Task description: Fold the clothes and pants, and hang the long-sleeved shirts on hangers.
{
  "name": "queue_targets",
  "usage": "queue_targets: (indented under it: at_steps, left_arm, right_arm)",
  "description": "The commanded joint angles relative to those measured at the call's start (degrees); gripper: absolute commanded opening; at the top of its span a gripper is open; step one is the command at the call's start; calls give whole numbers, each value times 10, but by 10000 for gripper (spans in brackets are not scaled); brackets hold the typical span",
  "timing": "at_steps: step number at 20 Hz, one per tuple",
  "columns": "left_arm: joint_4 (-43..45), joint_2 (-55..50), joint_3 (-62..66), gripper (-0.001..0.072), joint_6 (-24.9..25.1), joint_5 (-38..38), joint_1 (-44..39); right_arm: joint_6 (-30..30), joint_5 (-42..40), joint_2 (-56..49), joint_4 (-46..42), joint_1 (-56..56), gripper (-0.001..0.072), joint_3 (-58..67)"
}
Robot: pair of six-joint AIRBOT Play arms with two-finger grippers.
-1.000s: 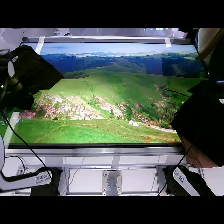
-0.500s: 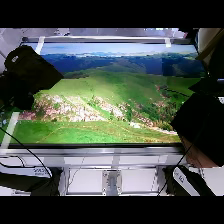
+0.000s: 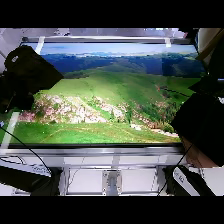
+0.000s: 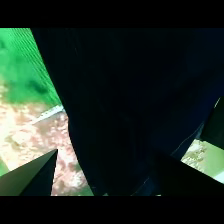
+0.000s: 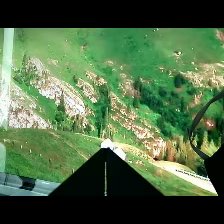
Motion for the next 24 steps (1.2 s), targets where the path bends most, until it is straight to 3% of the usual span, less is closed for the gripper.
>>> queue_targets:
  at_steps: [1,4,5,7,9,14,19,22,24]
  left_arm:
    - [-37,-27,0,720,0,-23,2]
    - [-82,-42,0,718,1,14,2]
    - [-103,-44,0,678,1,30,2]
    - [-135,-43,0,55,20,40,1]
    - [-145,-30,0,36,100,26,0]
    - [-140,78,0,36,208,-97,-9]
    - [-141,289,-31,35,234,-142,-124]
    - [-141,381,-84,35,233,-188,-252]
    - [-141,415,-145,35,212,-179,-364]
  right_arm:
    - [3,-1,0,-2,0,15,0]
    - [4,-11,0,-4,0,15,0]
    - [4,-16,0,-4,0,15,0]
    - [3,-24,0,-4,0,15,0]
    - [3,-27,0,-9,0,15,0]
    - [-18,-22,0,-88,0,15,0]
    - [-65,-23,0,-203,0,15,0]
    - [-97,-33,0,-237,0,15,0]
    - [-107,-57,-1,-237,0,15,0]
